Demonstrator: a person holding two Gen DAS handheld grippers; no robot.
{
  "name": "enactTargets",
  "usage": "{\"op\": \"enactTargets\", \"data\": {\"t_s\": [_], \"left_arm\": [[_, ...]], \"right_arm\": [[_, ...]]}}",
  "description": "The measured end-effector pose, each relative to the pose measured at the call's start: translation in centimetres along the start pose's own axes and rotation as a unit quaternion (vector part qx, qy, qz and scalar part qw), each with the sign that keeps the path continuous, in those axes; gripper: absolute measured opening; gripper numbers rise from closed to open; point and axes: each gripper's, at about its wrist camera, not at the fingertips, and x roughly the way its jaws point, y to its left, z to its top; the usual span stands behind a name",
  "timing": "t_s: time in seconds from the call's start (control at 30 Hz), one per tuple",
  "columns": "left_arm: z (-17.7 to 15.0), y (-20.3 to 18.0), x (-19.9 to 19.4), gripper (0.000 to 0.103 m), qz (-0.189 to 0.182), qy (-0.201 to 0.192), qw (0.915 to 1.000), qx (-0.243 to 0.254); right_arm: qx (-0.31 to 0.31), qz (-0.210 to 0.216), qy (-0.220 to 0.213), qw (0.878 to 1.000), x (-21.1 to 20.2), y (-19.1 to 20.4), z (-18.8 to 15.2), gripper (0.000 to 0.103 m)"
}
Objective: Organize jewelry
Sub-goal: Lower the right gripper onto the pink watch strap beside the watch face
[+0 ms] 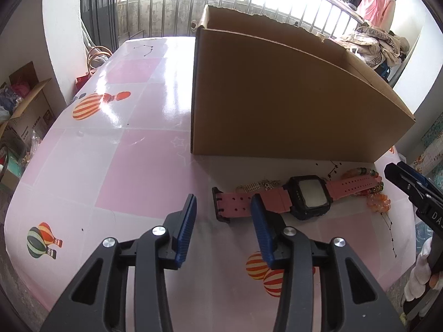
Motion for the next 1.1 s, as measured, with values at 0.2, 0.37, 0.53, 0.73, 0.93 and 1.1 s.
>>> {"op": "enactTargets", "data": {"t_s": [0.2,0.37,0.53,0.73,0.93,1.1], "left_arm": [[0.2,0.9,0.3,0.044,-0.014,-0.001,0.9998,-0.017],[0.4,1.1,0.7,0.044,-0.023,-0.007,0.9996,-0.018],[0.4,1.0,0.9,0.016,-0.038,-0.009,0.9991,-0.016],[0.2,1.0,-0.4,0.007,-0.042,-0.017,0.999,0.0],[-0.3,1.3,-1.1,0.006,-0.05,-0.018,0.9986,0.006],[-0.1,1.6,-1.4,0.006,-0.058,-0.028,0.9979,0.003]], "right_arm": [[0.035,-0.002,0.004,0.999,-0.5,-0.8,-1.5,0.06],[0.014,0.016,-0.01,1.0,-1.0,0.0,-1.1,0.06],[-0.044,0.039,-0.018,0.998,-1.0,1.7,-1.0,0.06],[-0.142,0.069,-0.024,0.987,-1.1,4.1,-1.5,0.06],[-0.229,0.089,-0.019,0.969,0.1,6.1,-1.7,0.06],[-0.278,0.097,0.005,0.956,2.0,7.3,-1.7,0.06]]}}
